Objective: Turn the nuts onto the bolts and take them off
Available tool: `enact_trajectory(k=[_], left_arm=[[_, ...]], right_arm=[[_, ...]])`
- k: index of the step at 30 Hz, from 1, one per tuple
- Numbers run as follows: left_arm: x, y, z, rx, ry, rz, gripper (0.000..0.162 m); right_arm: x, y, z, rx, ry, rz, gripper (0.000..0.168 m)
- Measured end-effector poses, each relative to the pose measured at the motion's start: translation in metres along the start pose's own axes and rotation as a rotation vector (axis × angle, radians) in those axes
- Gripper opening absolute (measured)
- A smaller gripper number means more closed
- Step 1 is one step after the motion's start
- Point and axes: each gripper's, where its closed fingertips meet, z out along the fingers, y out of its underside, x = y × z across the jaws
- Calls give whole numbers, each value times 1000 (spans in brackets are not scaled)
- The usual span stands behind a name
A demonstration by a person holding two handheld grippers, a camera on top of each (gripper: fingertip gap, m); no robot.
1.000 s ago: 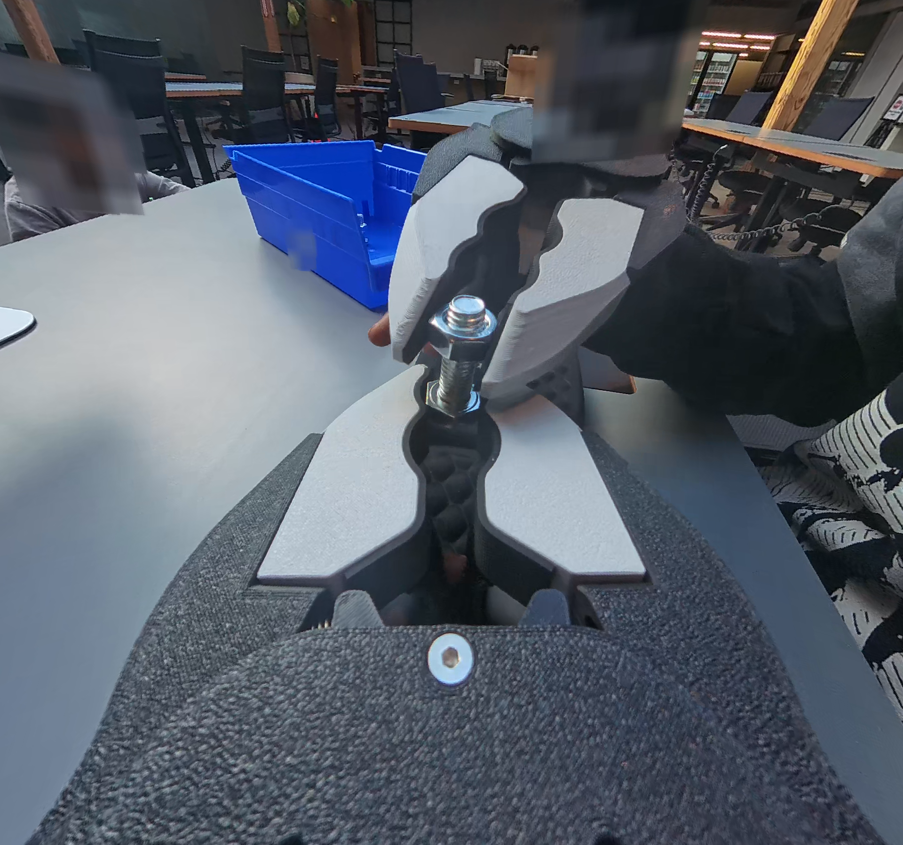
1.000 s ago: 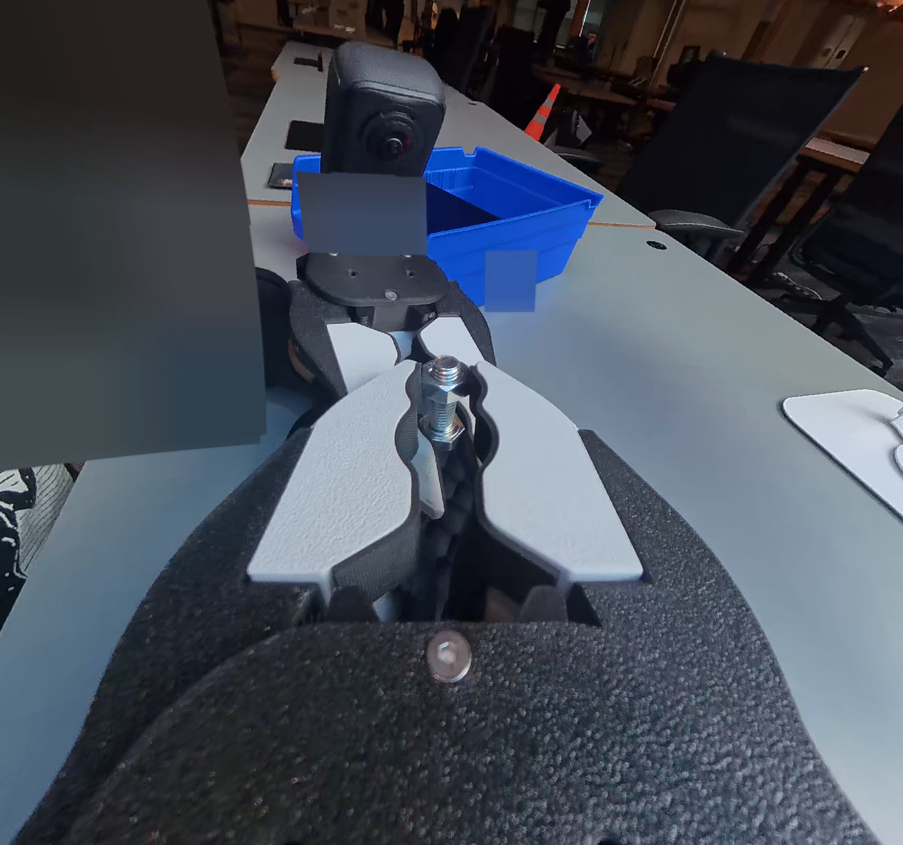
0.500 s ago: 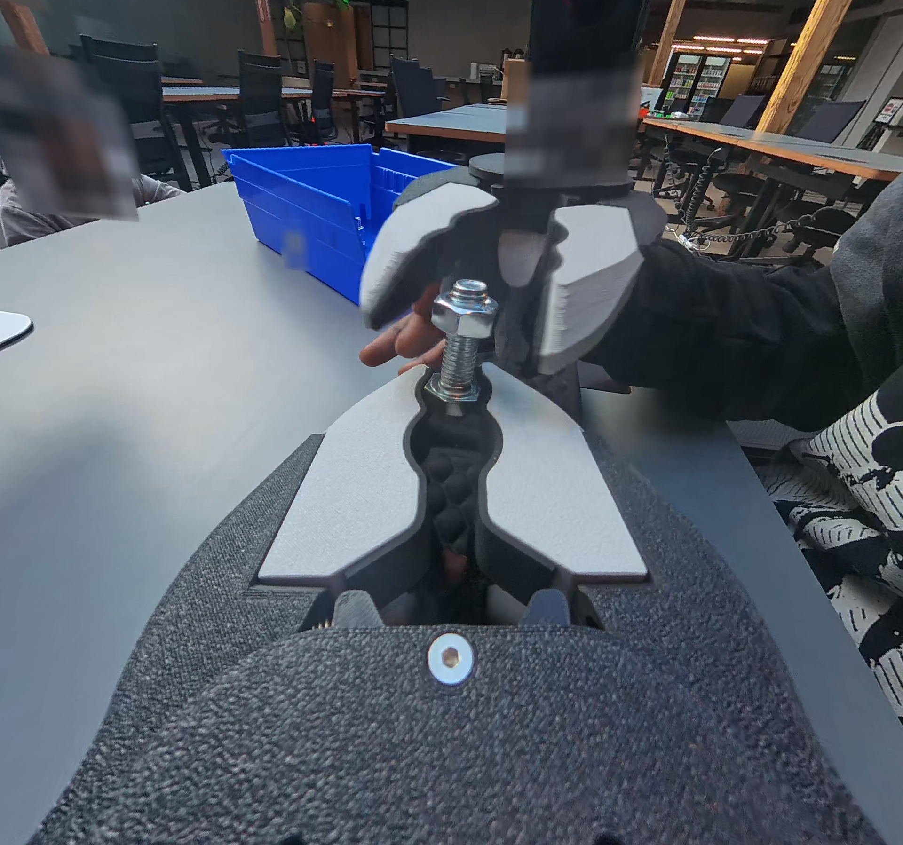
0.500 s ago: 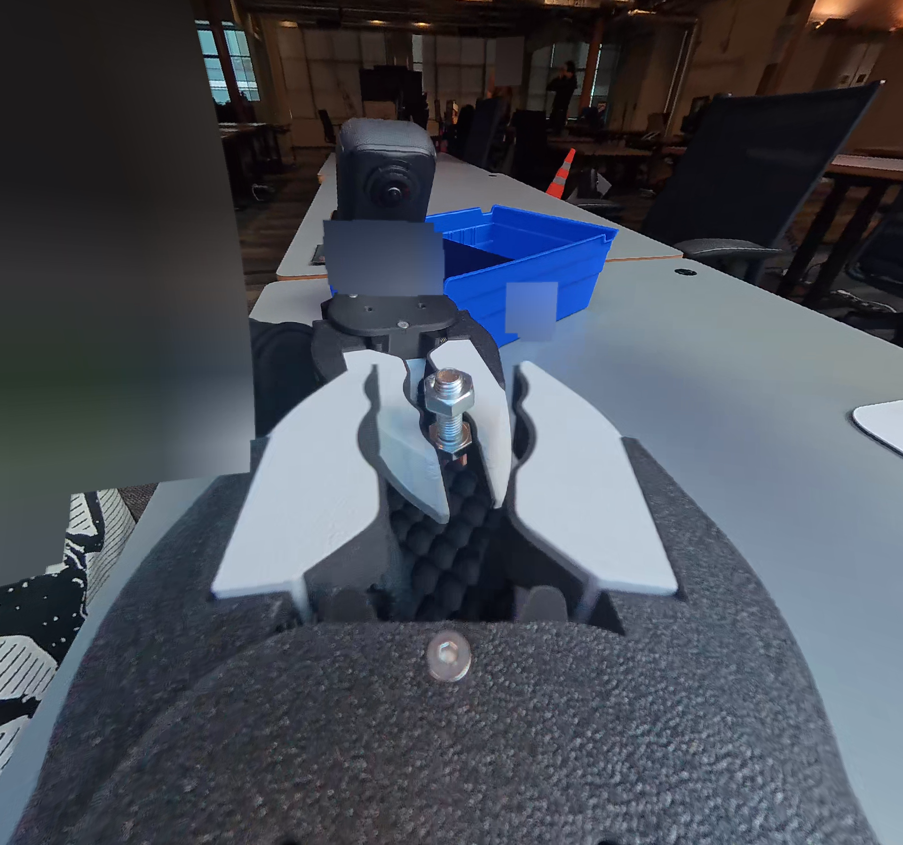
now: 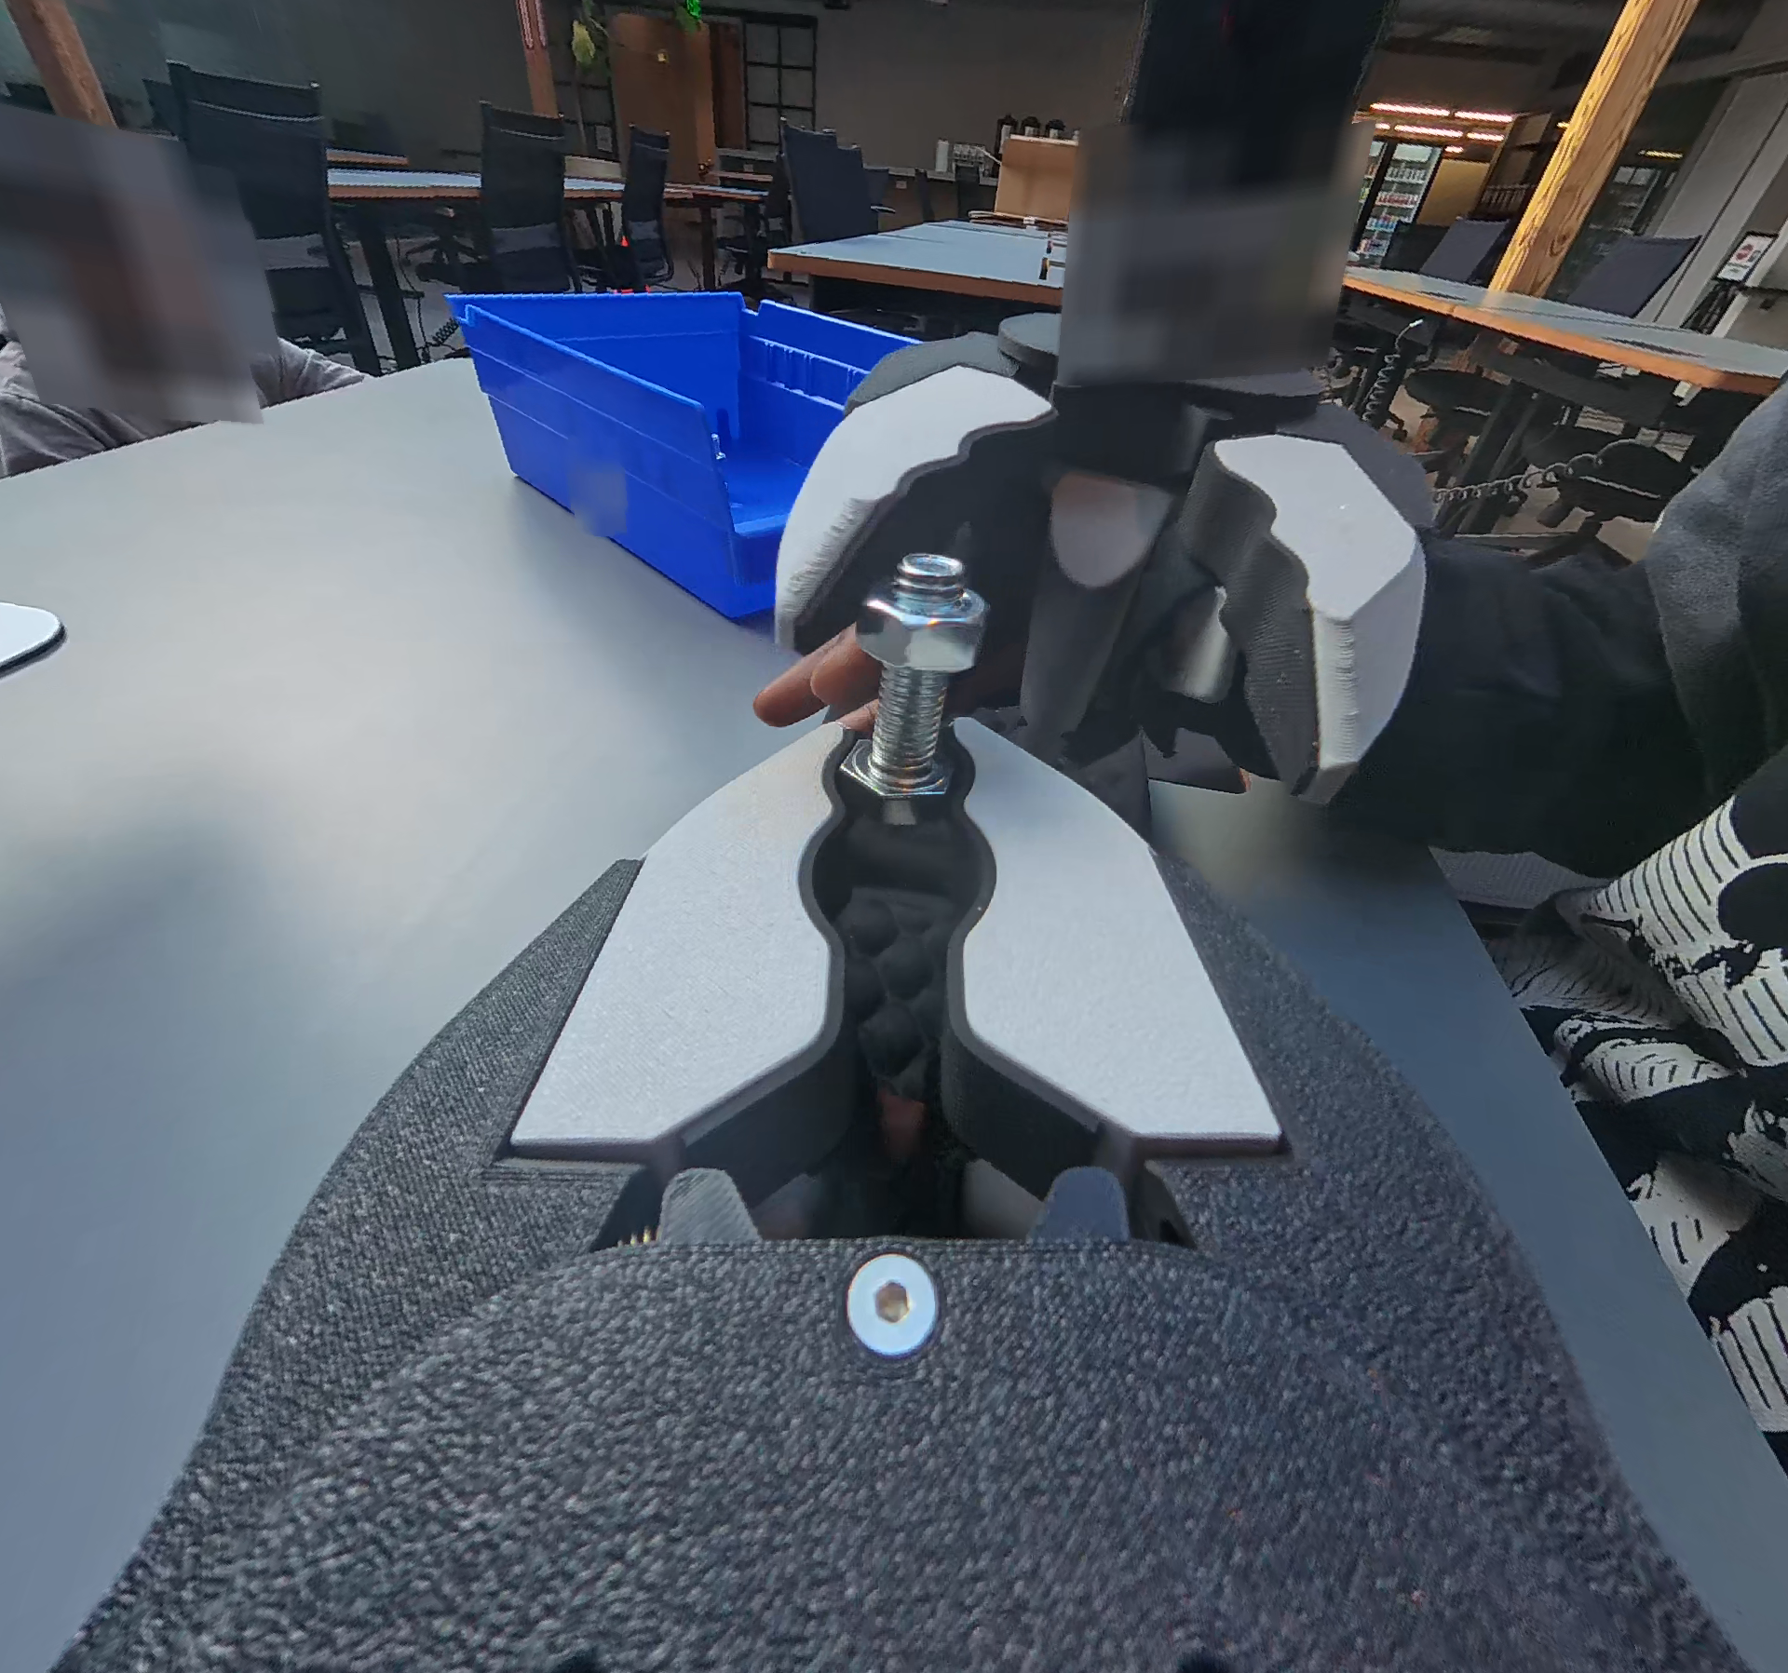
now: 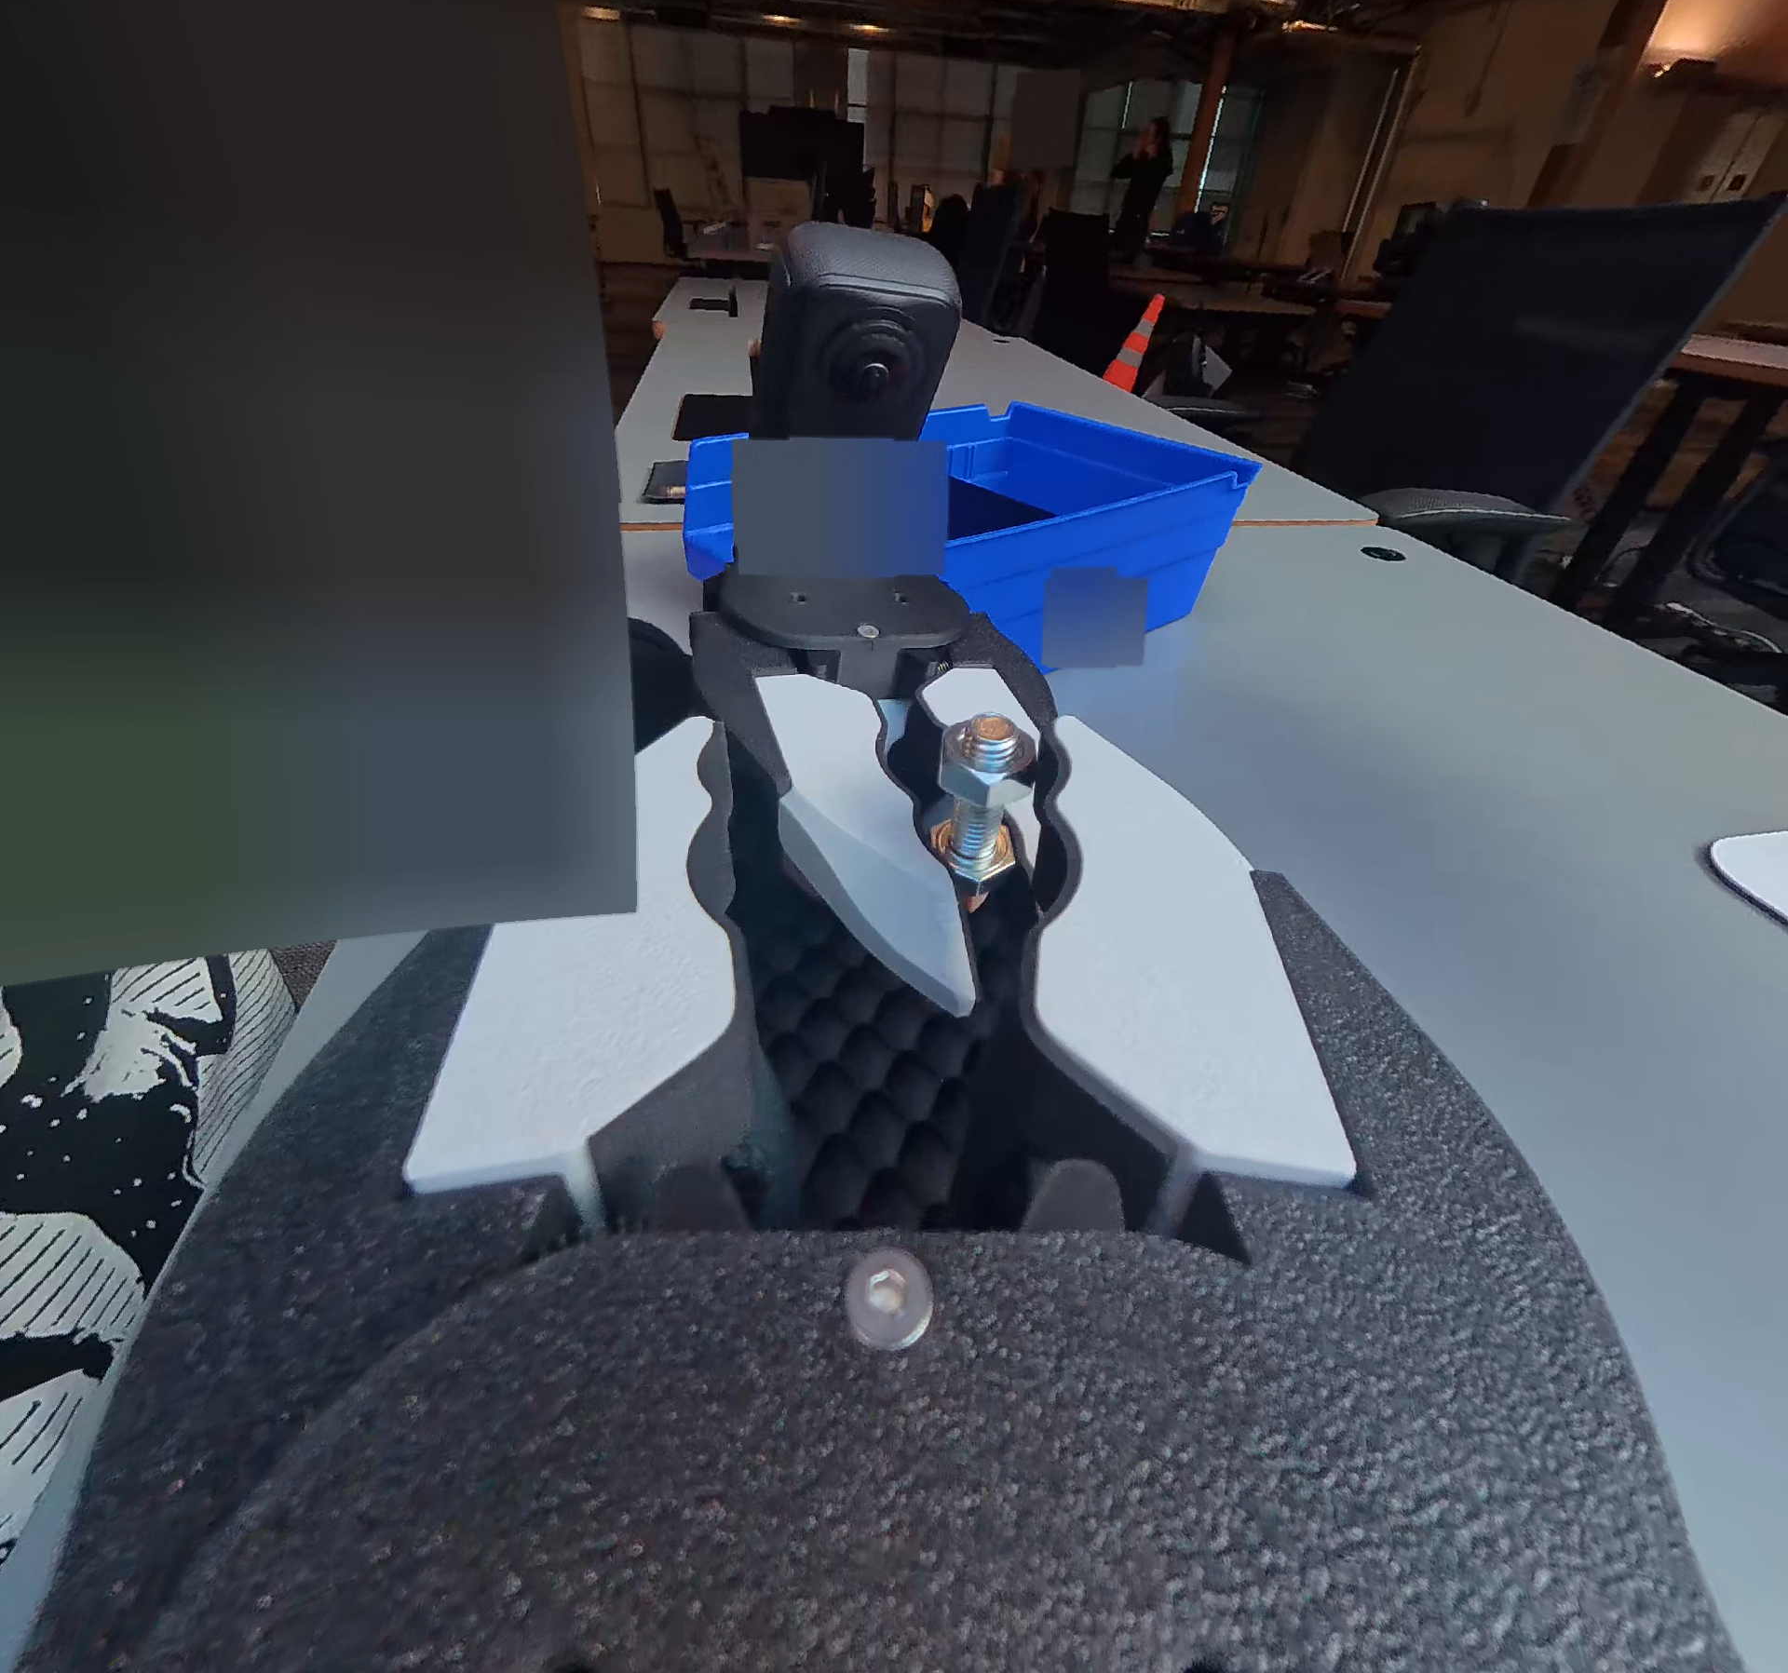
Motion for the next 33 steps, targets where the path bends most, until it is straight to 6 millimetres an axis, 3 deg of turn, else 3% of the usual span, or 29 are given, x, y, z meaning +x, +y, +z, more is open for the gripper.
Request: enact_trajectory(k=[5,9,11,13,15,19,26,33], left_arm=[[0,-1,0,5,0,-4,15],[-1,-1,-1,8,0,-9,15],[-1,-1,0,7,-1,-7,15],[-1,-1,-1,8,1,-7,15],[-1,-1,-1,9,1,-8,15],[0,-1,0,9,3,-8,16],[0,-1,0,5,8,-6,16],[-1,-2,-1,13,3,-12,15]], right_arm=[[1,2,-14,9,39,15,49],[-2,-1,-25,39,39,3,14],[0,-3,-27,53,55,-10,11],[3,-6,-28,66,69,-5,20],[8,-7,-24,72,79,8,41],[8,-4,-9,56,46,15,68],[-3,-1,17,22,-55,-6,74],[0,-1,5,26,-12,-2,63]])
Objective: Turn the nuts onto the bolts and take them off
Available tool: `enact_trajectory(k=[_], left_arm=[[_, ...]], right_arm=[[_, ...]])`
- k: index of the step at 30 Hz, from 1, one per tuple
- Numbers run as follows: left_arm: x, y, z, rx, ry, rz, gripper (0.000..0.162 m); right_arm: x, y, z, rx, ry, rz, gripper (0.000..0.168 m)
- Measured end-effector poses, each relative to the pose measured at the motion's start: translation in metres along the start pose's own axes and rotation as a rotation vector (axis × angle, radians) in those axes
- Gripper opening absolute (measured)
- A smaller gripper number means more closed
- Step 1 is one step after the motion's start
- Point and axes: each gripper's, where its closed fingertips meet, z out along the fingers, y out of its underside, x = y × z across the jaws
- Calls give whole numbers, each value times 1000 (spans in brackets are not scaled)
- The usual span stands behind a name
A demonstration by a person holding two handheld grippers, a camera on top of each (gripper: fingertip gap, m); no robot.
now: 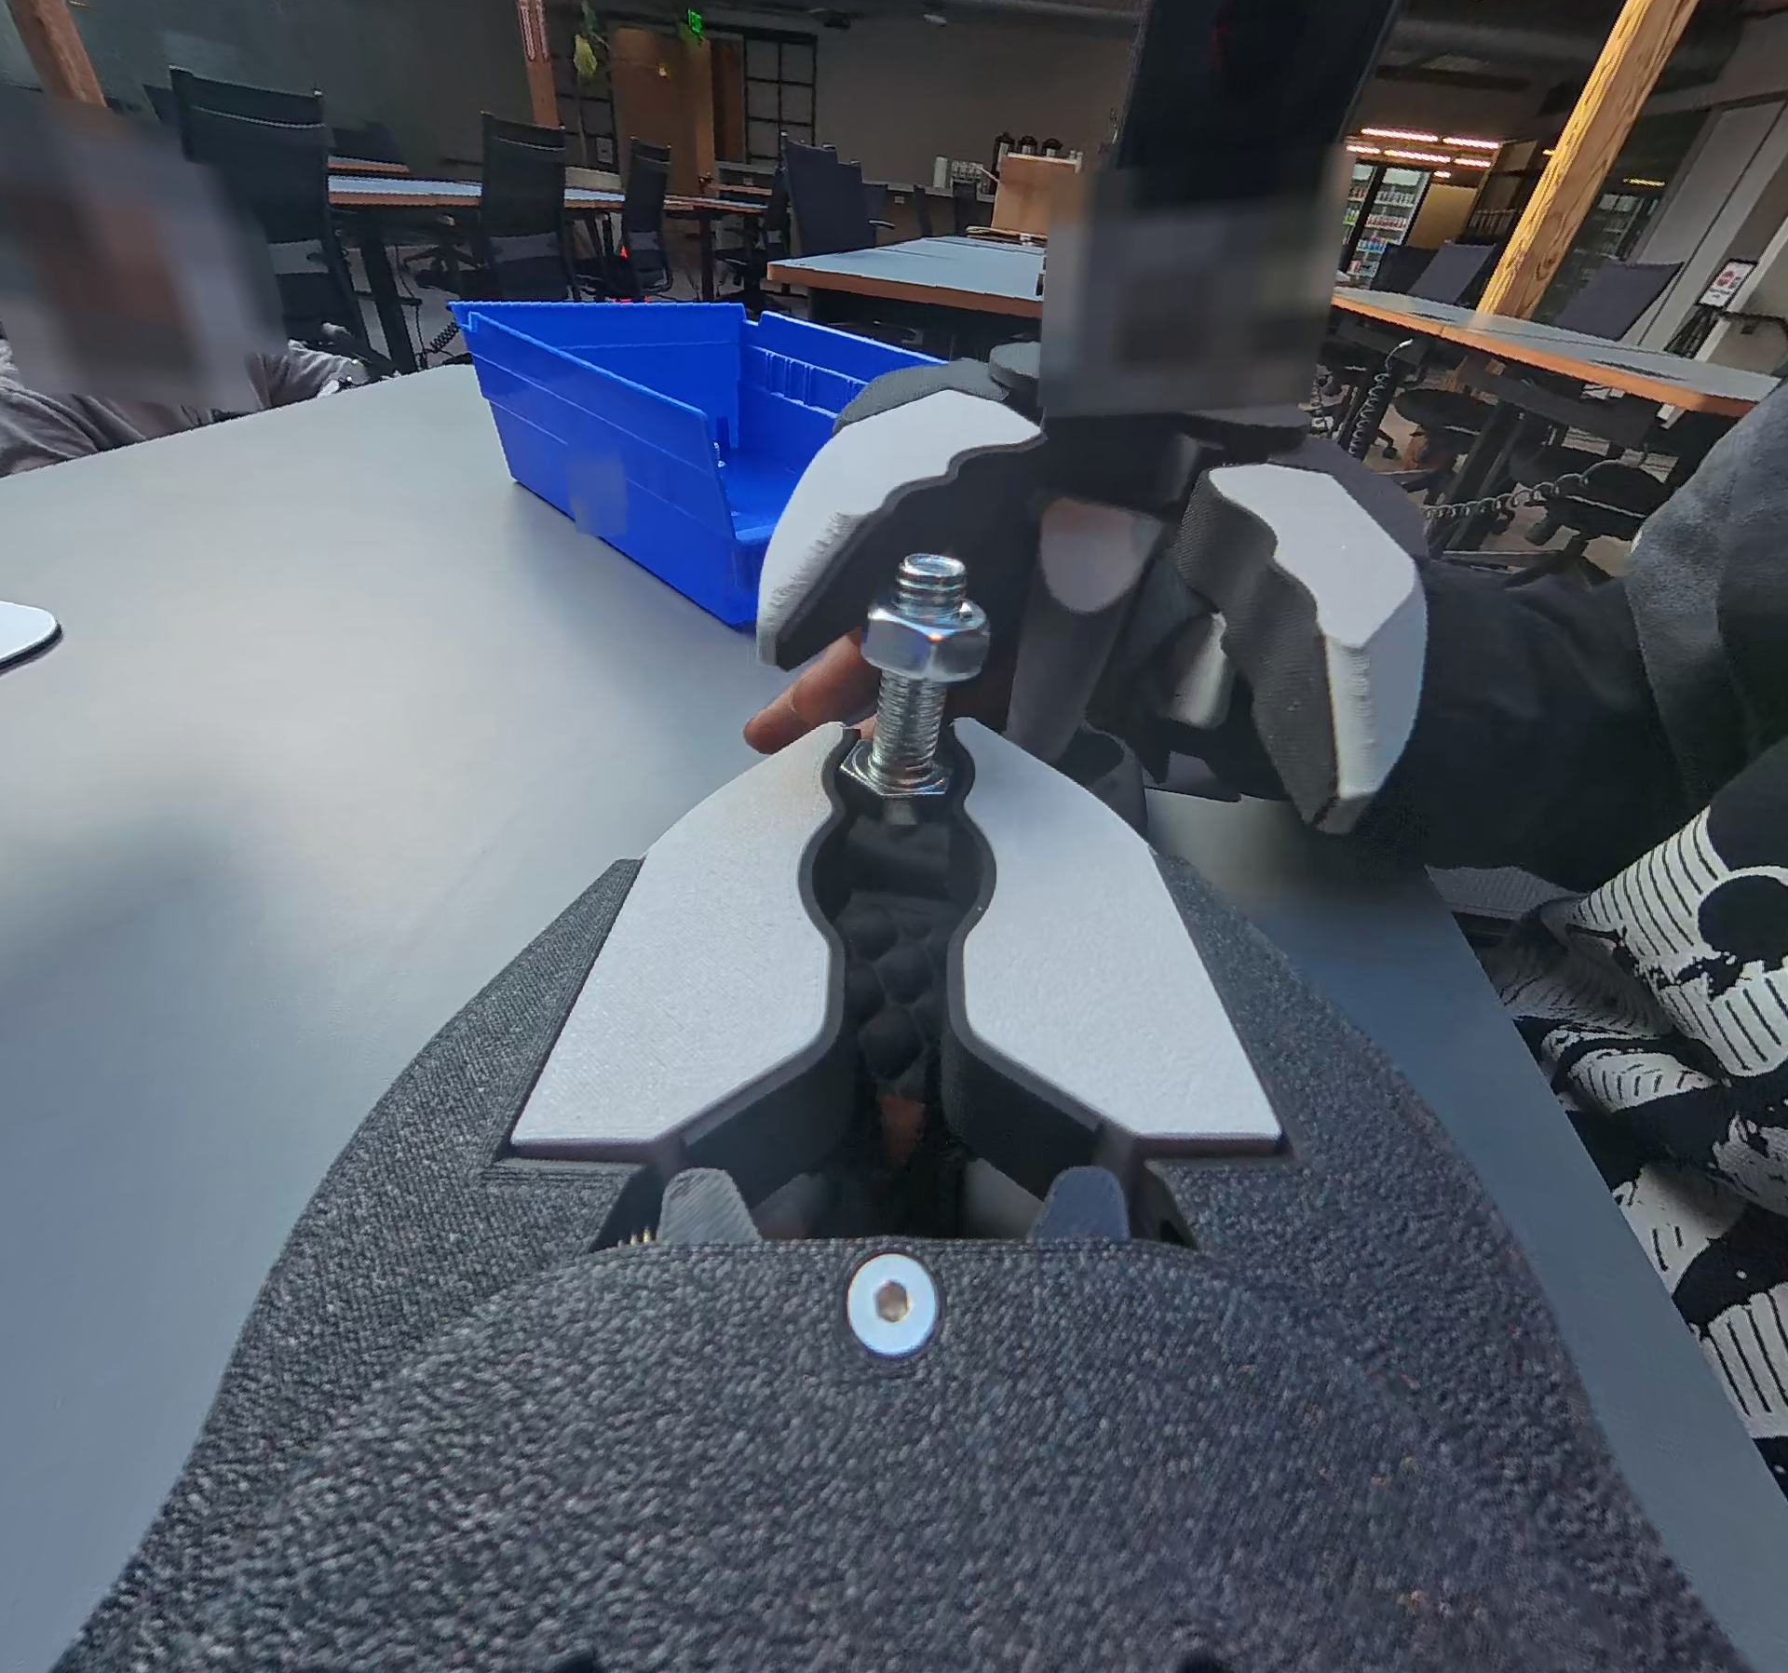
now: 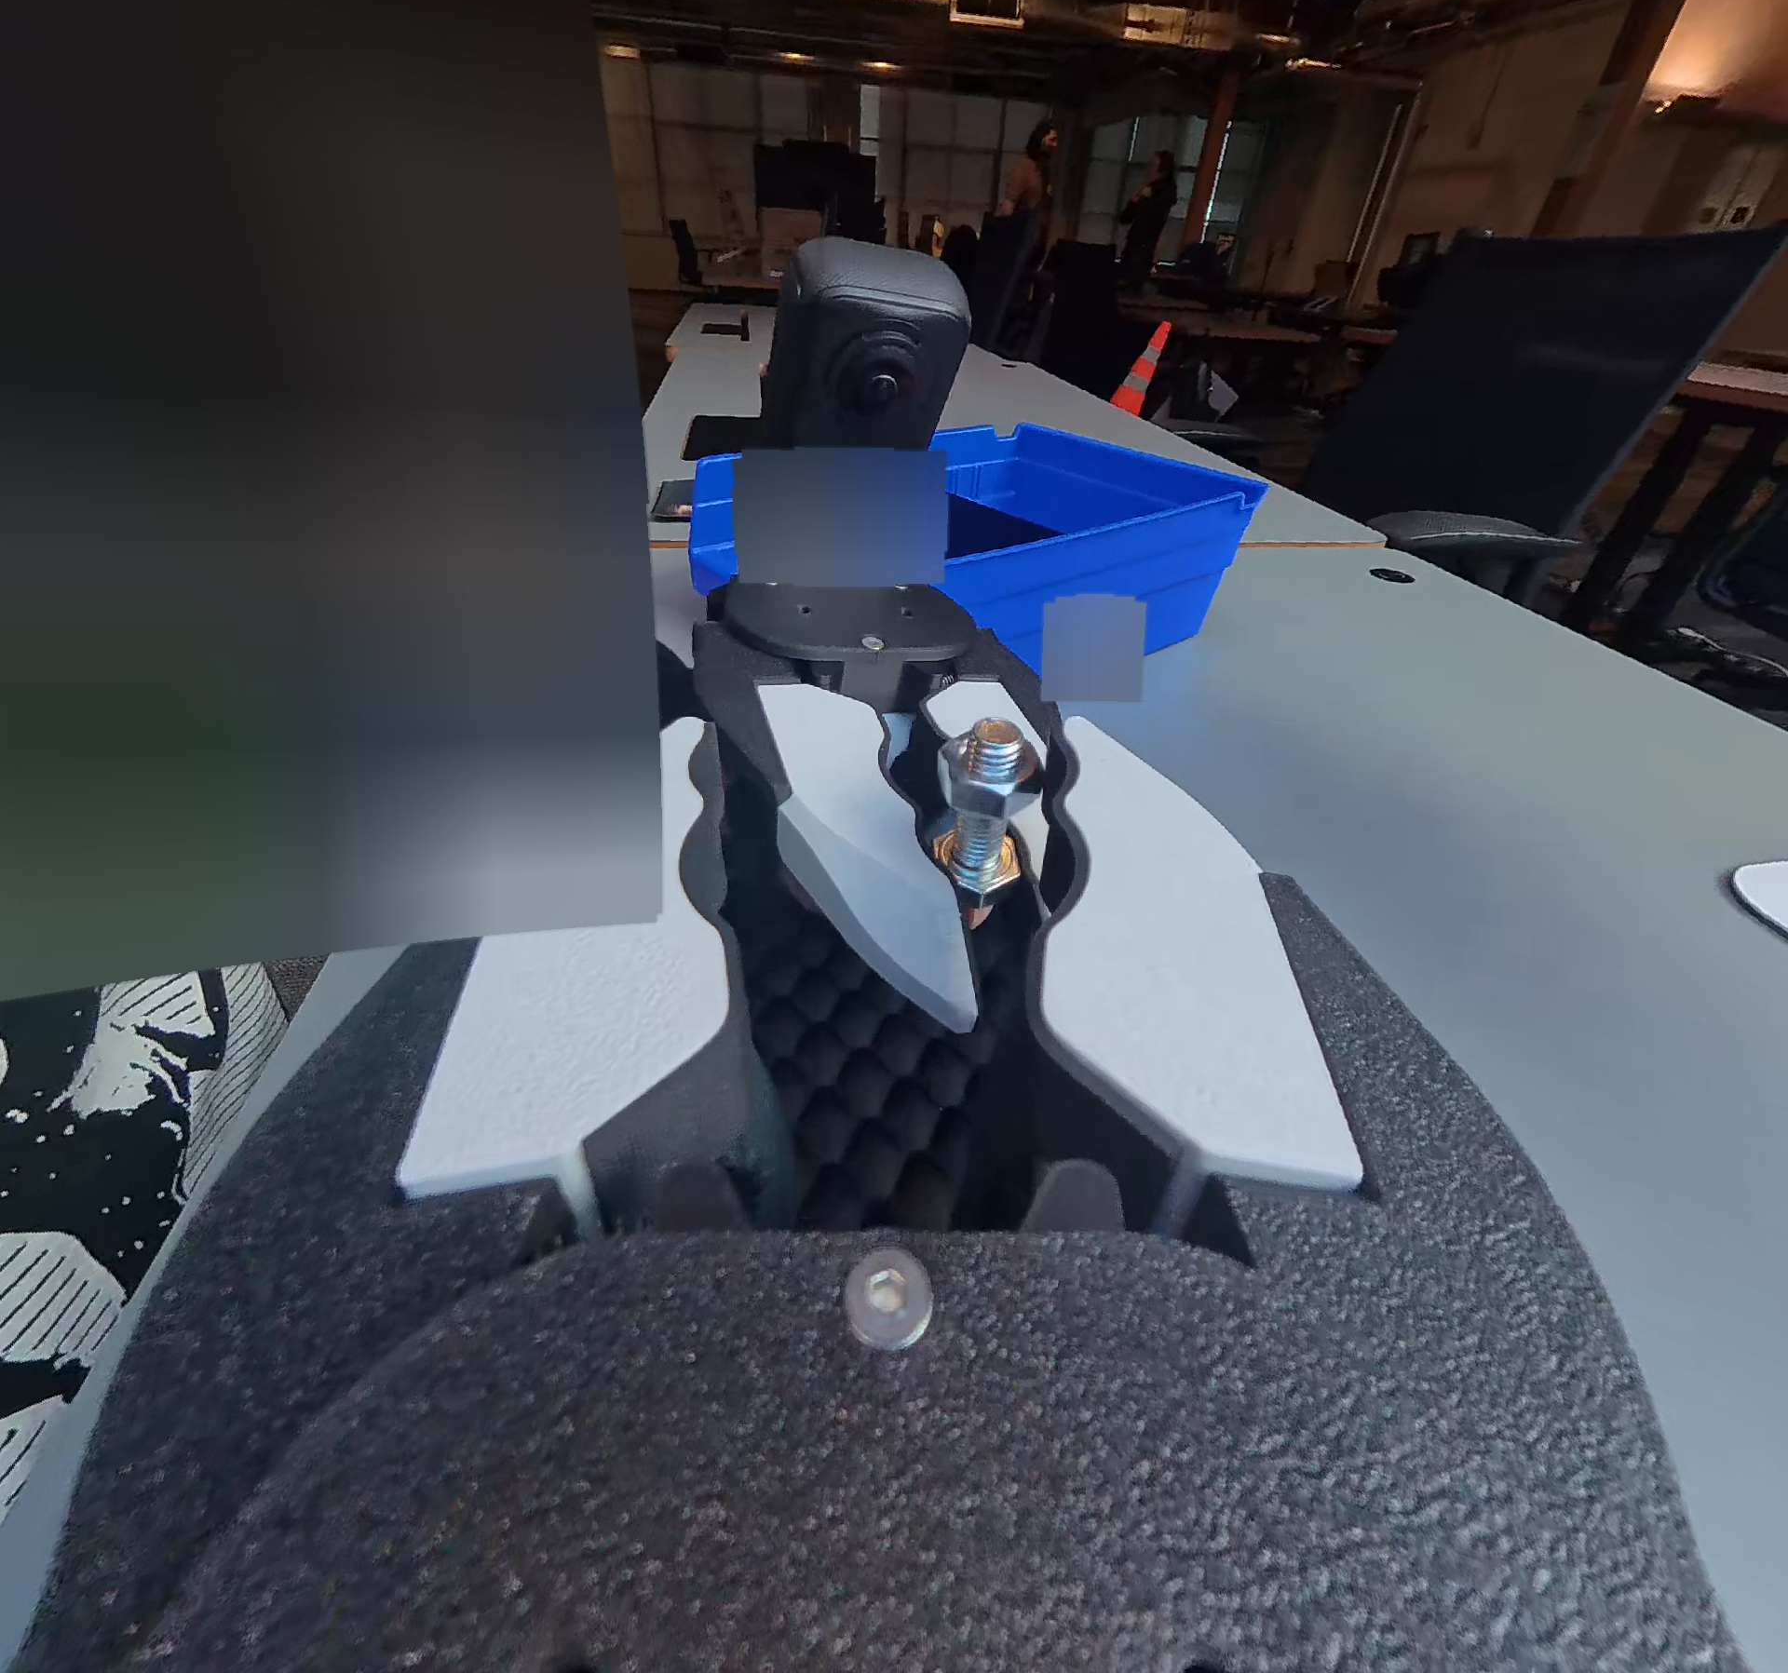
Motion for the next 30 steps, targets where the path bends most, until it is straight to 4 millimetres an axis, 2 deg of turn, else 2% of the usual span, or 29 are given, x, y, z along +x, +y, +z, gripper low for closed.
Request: enact_trajectory(k=[7,10,12,14,18,20,26,30], left_arm=[[0,0,0,3,-1,-2,16],[-1,-1,-1,5,-4,-6,16],[-1,-1,-1,4,-3,-4,16],[-1,0,0,3,-2,-3,15],[0,0,0,3,-1,-1,16],[0,0,0,1,1,1,16],[0,0,0,0,4,1,15],[0,0,0,2,1,2,15]], right_arm=[[3,1,-19,6,56,8,44],[0,-2,-25,22,49,-6,17],[3,-5,-29,40,69,-9,13],[9,-8,-31,61,99,-8,19],[15,-5,-22,58,101,15,55],[11,-4,-13,50,63,11,63],[0,0,11,26,-23,-10,66],[1,1,12,11,-8,-25,62]])
